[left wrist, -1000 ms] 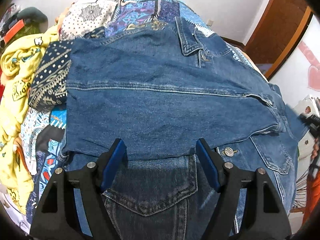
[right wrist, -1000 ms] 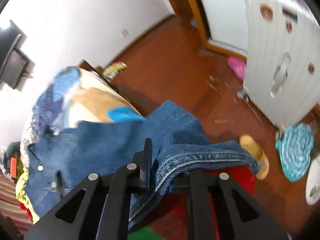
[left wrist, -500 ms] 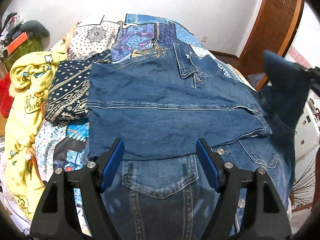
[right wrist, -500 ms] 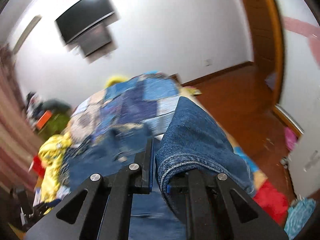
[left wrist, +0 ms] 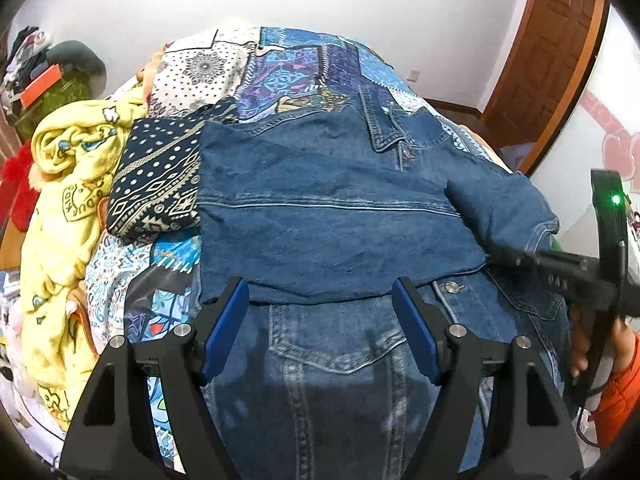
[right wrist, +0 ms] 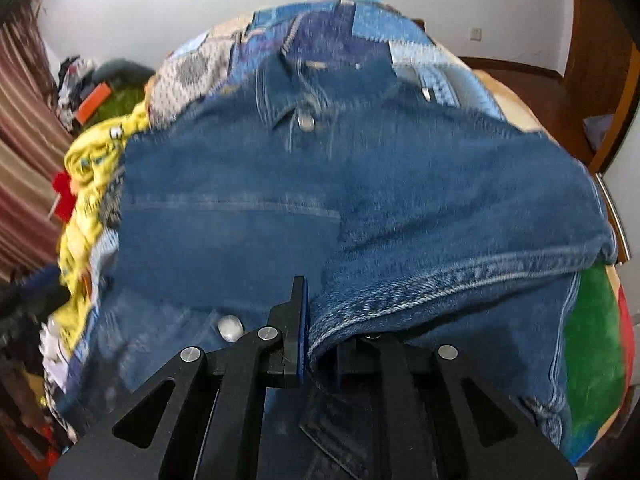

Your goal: Fold large clothes

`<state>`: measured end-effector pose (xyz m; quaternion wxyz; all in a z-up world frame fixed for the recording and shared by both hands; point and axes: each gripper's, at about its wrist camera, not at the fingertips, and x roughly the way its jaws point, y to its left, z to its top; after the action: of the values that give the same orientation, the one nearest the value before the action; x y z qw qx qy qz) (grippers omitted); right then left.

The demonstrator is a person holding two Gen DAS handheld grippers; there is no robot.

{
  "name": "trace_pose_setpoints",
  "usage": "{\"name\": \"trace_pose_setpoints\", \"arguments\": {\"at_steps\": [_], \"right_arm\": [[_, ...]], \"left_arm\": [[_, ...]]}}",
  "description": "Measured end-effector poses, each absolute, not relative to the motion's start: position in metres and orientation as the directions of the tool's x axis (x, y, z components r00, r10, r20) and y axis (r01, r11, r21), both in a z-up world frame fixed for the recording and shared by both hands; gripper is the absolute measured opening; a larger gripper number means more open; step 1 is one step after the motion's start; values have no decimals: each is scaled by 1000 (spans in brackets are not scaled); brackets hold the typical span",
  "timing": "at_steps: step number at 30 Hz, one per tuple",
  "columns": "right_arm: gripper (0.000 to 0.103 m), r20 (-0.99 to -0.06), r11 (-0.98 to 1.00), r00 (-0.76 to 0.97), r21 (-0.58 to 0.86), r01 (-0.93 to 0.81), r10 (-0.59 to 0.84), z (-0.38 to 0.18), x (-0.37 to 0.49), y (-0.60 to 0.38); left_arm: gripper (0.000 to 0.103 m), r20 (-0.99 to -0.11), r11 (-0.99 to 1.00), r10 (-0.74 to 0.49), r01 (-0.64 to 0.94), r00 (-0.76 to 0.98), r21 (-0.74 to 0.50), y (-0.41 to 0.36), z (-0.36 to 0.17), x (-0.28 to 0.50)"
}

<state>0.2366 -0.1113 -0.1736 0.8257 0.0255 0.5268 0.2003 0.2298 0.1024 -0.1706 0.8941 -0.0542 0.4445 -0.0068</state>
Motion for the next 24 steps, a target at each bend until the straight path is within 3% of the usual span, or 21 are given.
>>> {"name": "trace_pose_setpoints", "arguments": {"at_steps": [3,5,7,8,17,24], "right_arm": [[16,-860,907,341,272,-320,378,-167,231,-118],[25,-850,901,344,295,-318,399,-162,225,-128],[44,-830,904,384,298,-307,404,-156,218,-140],[46,-816,904,410,300,-304,408,-151,214,-150],[51,-770,954,564,258,-154,300,-128,209,-230],[52,-805,966,543,252,-56,241,-157,215,-262]], "left_arm": [[73,-792,995,-73,-8,606,-98,85,-166,238],[73,-789,996,-82,20,609,-88,70,-162,243],[73,-785,996,-91,60,613,-69,49,-156,251],[73,-783,995,-98,81,614,-61,39,-153,254],[78,-782,958,-185,287,595,-9,-67,-137,296],[79,-828,904,-170,419,534,85,-142,-172,321]]}}
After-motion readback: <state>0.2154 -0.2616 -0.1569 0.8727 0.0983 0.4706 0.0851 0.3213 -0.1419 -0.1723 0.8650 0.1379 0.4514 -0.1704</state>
